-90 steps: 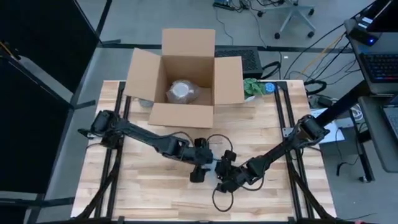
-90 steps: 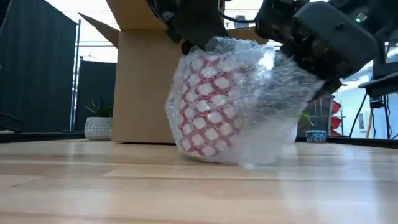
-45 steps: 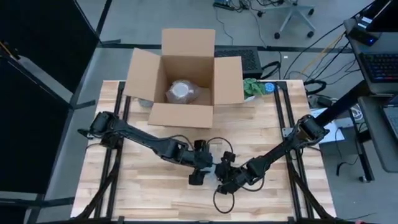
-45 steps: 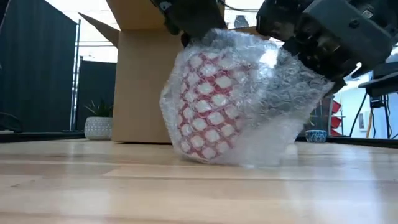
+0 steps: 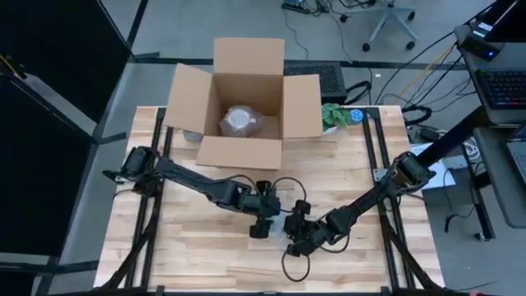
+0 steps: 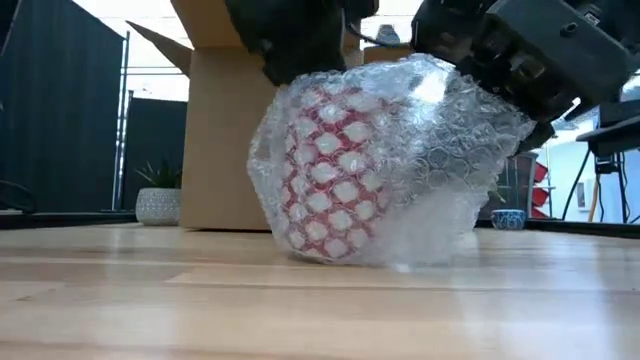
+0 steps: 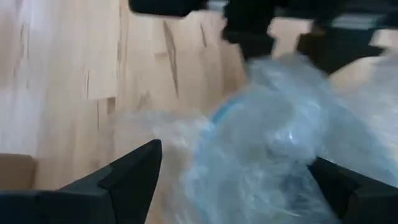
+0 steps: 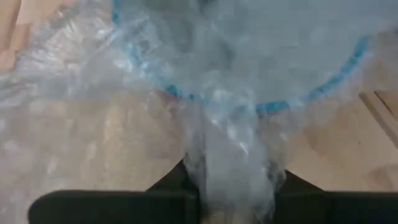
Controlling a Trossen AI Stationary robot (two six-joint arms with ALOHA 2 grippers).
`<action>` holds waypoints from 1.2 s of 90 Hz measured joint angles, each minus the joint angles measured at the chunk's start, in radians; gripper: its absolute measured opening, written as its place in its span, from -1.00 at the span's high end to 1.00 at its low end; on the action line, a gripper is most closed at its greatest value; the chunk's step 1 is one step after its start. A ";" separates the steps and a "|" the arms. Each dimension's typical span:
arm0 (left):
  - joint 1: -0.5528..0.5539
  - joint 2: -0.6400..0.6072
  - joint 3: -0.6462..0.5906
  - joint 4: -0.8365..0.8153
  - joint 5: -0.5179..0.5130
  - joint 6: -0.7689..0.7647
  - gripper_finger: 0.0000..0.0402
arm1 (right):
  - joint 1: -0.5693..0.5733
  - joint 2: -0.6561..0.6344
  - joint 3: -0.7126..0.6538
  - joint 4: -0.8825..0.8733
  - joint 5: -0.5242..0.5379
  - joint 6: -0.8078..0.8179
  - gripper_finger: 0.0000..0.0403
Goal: Wrap mug
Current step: Wrap the red mug with bubble wrap
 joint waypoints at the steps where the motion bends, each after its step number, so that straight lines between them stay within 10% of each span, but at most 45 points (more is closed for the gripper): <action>1: 0.000 0.003 -0.001 0.003 0.001 0.000 -0.44 | 0.000 0.000 0.000 0.000 0.000 0.000 0.77; 108: 0.032 0.043 -0.006 0.060 0.096 -0.043 -0.44 | -0.013 -0.002 -0.001 0.007 -0.019 -0.025 0.77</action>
